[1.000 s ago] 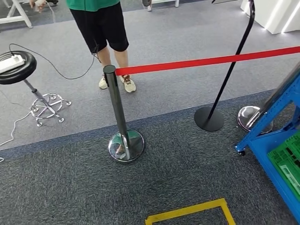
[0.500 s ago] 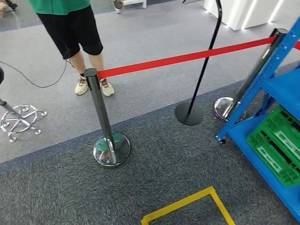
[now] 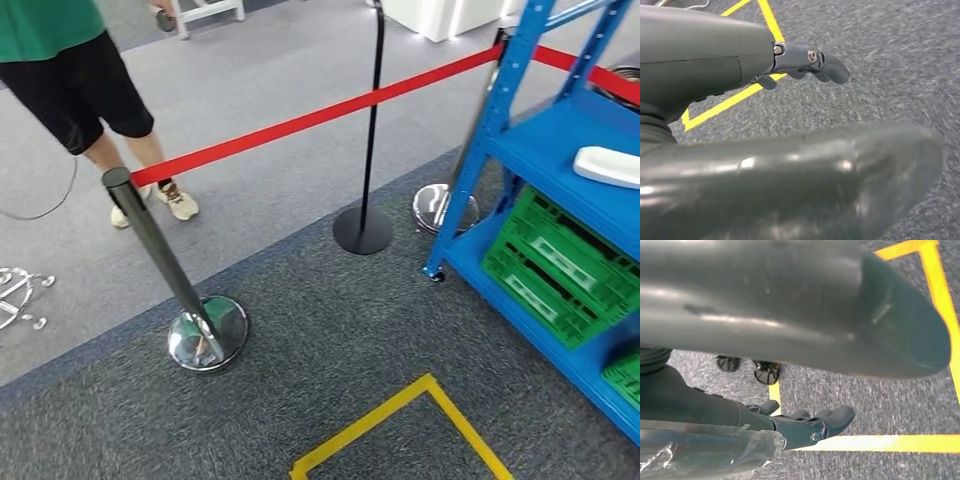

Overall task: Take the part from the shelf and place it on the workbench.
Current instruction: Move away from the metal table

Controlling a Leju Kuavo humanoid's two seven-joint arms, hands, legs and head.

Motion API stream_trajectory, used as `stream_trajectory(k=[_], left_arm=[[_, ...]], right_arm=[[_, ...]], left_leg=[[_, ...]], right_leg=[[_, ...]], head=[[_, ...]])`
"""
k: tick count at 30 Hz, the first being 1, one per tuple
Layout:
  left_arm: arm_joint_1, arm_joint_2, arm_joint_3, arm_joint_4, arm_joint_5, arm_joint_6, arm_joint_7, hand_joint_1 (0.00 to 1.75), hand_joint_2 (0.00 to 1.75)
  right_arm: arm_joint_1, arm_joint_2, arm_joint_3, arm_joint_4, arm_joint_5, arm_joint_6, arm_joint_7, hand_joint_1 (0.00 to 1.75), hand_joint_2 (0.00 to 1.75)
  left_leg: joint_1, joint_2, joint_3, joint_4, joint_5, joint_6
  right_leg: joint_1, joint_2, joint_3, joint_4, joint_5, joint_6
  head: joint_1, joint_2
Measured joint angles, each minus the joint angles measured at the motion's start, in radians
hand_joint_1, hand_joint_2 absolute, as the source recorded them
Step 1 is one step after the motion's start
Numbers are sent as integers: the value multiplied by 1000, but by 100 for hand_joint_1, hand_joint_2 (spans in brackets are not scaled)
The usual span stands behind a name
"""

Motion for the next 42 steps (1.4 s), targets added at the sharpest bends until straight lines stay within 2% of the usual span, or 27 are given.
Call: stream_trajectory(k=[1, 2, 3, 4, 5, 7, 9, 11, 13, 15, 17, 18, 19, 20, 22, 24, 26, 28, 30, 32, 33, 34, 35, 36, 38, 40, 42], left_arm=[[1, 0, 0, 0, 0, 0, 0, 0, 0], [2, -1, 0, 0, 0, -1, 0, 0, 0], [2, -2, 0, 0, 0, -1, 0, 0, 0], [2, -2, 0, 0, 0, -1, 0, 0, 0], [2, -3, 0, 0, 0, -1, 0, 0, 0], [1, -3, 0, 0, 0, -1, 0, 0, 0], [-1, -5, 0, 0, 0, -1, 0, 0, 0], [-4, -6, 0, 0, 0, -1, 0, 0, 0], [-6, -8, 0, 0, 0, -1, -1, 0, 0], [-3, -9, 0, 0, -1, -1, -4, 0, 0], [1, -10, 0, 0, -1, -1, -7, 0, 0], [1, -10, 0, 0, -2, -1, -8, 0, 0], [0, -11, 0, 0, -2, -1, -9, 0, 0], [0, -11, 0, 0, -3, -1, -9, 0, 0], [0, -13, 0, 0, -4, -1, -9, 0, 0], [-1, -13, 0, 0, -5, -1, -10, 0, 0], [-4, -14, 0, 0, -7, -1, -13, 0, 0], [-9, -16, -1, 0, -11, -1, -15, 0, 0], [-9, -16, -1, 0, -12, -1, -17, 0, 0], [-6, -16, -1, 0, -12, -1, -17, 0, 0], [-5, -16, -1, 0, -12, -1, -17, 0, 0], [-4, -17, -1, 0, -12, -1, -17, 0, 0], [-4, -17, -1, 0, -12, -1, -18, 0, 0], [-4, -17, -1, 0, -12, -1, -18, 0, 0], [-5, -16, -1, 0, -12, -1, -18, 0, 0], [-6, -17, -1, 0, -12, -1, -18, 0, 0], [-8, -18, -2, 0, -12, -1, -18, 0, 0]], right_arm=[[-1, 0, 0, 0, -1, 1, 0, 0, 0], [-1, 0, 0, 0, -2, 2, 0, 0, 0], [0, 0, 0, 0, -4, 2, 0, 0, 0], [1, 0, 0, 0, -6, 2, 0, 0, 0], [1, 0, 0, 0, -8, 3, 0, 0, 0], [-1, -1, 0, 0, -9, 3, 0, 0, 0], [-1, -2, 0, 0, -9, 4, 0, 0, 0], [5, -4, 0, 0, -9, 4, 0, 0, 0], [9, -4, 0, 0, -10, 4, 0, 0, 0], [5, -4, 0, 0, -13, 6, -1, 0, 0], [2, -5, 0, 0, -18, 8, -1, 0, 0], [2, -5, 0, 0, -21, 9, -1, 0, 0], [4, -5, 0, 0, -23, 9, -1, 0, 0], [5, -5, 0, 0, -25, 9, -1, 0, 0], [3, -6, 0, 0, -27, 9, -1, 0, 0], [0, -7, 0, 0, -29, 9, -2, 0, 0], [1, -7, 0, 0, -30, 9, -2, 0, 0], [2, -7, 0, 0, -30, 9, -3, 0, 0], [0, -7, 0, 0, -30, 9, -3, 0, 0], [-2, -7, 0, 0, -30, 9, -3, 0, 0], [-1, -7, 0, 0, -30, 10, -3, 0, 0], [0, -7, 0, 0, -29, 10, -3, 0, 0], [0, -7, 0, 0, -29, 10, -3, 0, 0], [0, -6, 0, 0, -29, 10, -3, 0, 0], [-2, -7, 0, 0, -29, 10, -3, 0, 0], [-1, -7, 0, 0, -29, 10, -4, 0, 0], [5, -7, 0, 0, -29, 9, -4, 0, 0]], left_leg=[[0, -11, -35, 70, -30, -1], [0, -16, -64, 124, -44, -2], [0, -19, -78, 144, -38, -1], [1, -21, -75, 127, -13, 1], [2, -27, -54, 74, 26, 2], [7, -66, 5, -60, 89, 5], [8, -93, 34, -131, 106, 12], [6, -79, 35, -137, 107, 27], [5, -59, 35, -142, 112, 44], [2, -36, 35, -143, 113, 55], [-3, -11, 34, -143, 112, 59], [-4, 0, 35, -143, 111, 59], [-5, 10, 36, -143, 110, 59], [-6, 20, 38, -143, 109, 58], [-8, 38, 45, -141, 104, 51], [-12, 53, 51, -141, 99, 39], [-11, 67, 54, -144, 100, 27], [-7, 49, 51, -130, 84, 14], [-5, 5, 12, -42, 28, 4], [-4, -17, -54, 93, -33, 1], [-4, -19, -77, 135, -41, 0], [-3, -20, -84, 142, -27, 0], [-1, -22, -73, 111, 3, 0], [2, -32, -45, 49, 44, -1], [10, -76, 15, -82, 99, -1], [12, -102, 39, -139, 108, 7], [10, -83, 39, -143, 111, 24]], right_leg=[[0, 11, -1, 0, 1, -1], [0, 23, -2, 0, 1, -1], [0, 36, -1, 0, 1, -1], [0, 48, -1, 0, 2, 0], [-1, 61, 0, 0, 2, 2], [-1, 85, -3, 3, 4, 9], [-2, 107, -10, 2, 8, 21], [-5, 120, -17, -5, 14, 35], [-5, 88, -31, 20, -5, 43], [-2, 32, -79, 128, -69, 46], [-2, 10, -138, 261, -129, 48], [-2, 7, -148, 288, -134, 48], [-2, 5, -139, 276, -120, 48], [-1, -2, -108, 223, -91, 46], [2, -39, -28, 78, -33, 40], [5, -58, 8, 7, -10, 29], [8, -40, 4, 4, -8, 17], [5, -21, 4, -1, -2, 5], [1, -2, 4, -5, 4, -3], [0, 20, 1, -5, 5, -6], [0, 32, 1, -5, 6, -6], [-1, 45, 1, -5, 6, -6], [-2, 58, 2, -5, 7, -4], [-3, 71, 2, -4, 8, -2], [-3, 95, -2, -1, 9, 9], [-4, 117, -9, -3, 14, 23], [-9, 130, -17, -10, 20, 37]], head=[[-1, 0], [-2, 0], [-2, 0], [-2, 0], [-2, 0], [-5, 0], [-7, 0], [-7, 0], [-2, 0], [7, 0], [11, 0], [11, 0], [12, 0], [12, 0], [13, 0], [13, 0], [13, 0], [11, 0], [6, 0], [2, 0], [2, 0], [1, 0], [2, 0], [1, 0], [-1, 0], [-3, 0], [-3, 0]])
